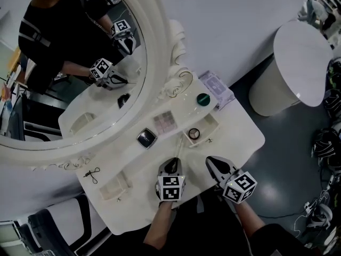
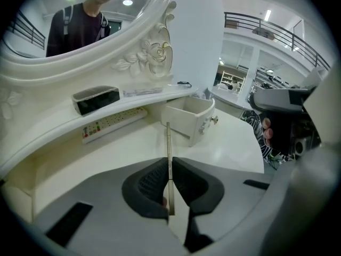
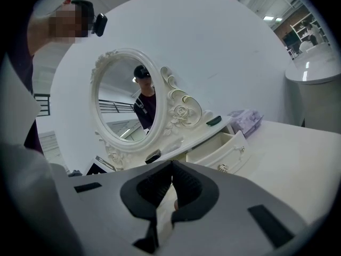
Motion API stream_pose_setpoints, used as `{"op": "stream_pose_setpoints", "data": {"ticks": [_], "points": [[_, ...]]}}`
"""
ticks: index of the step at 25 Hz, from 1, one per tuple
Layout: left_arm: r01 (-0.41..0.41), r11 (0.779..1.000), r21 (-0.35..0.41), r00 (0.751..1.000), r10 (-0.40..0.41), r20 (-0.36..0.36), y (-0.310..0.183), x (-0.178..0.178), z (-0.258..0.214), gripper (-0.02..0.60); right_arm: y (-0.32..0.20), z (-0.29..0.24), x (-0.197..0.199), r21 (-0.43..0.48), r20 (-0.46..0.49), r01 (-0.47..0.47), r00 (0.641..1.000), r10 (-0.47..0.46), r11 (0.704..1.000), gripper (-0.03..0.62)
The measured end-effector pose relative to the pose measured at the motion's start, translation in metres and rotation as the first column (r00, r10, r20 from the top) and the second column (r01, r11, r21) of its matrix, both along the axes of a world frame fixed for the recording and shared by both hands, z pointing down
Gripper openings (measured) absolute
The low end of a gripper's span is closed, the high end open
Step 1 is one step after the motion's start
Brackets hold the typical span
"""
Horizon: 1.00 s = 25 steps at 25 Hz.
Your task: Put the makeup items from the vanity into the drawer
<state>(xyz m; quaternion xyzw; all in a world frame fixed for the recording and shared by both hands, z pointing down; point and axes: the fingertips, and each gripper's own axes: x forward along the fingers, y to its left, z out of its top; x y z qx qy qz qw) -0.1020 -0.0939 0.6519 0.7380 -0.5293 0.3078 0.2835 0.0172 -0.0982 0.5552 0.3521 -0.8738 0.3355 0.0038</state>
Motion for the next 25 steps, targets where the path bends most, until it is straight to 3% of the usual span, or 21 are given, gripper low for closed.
{"op": "stream_pose_setpoints", "data": {"ticks": [8,25], "points": [[-0.001,0.999,0.052,1.000,0.002,-0.009,0.001,-0.006,-0.028,0.035,0.001,-0.011,-0.003,0.023,0.007,0.005,1.000,-0.005,1.000,0.023],[-0.112,0.977,0.183,0.993,0.115,-0.003,0.006,0.013,-0.103,0.035,0.006,-0.050,0.000,0.105,0.031,-0.028,0.999,0.025,0.994,0.023]]}}
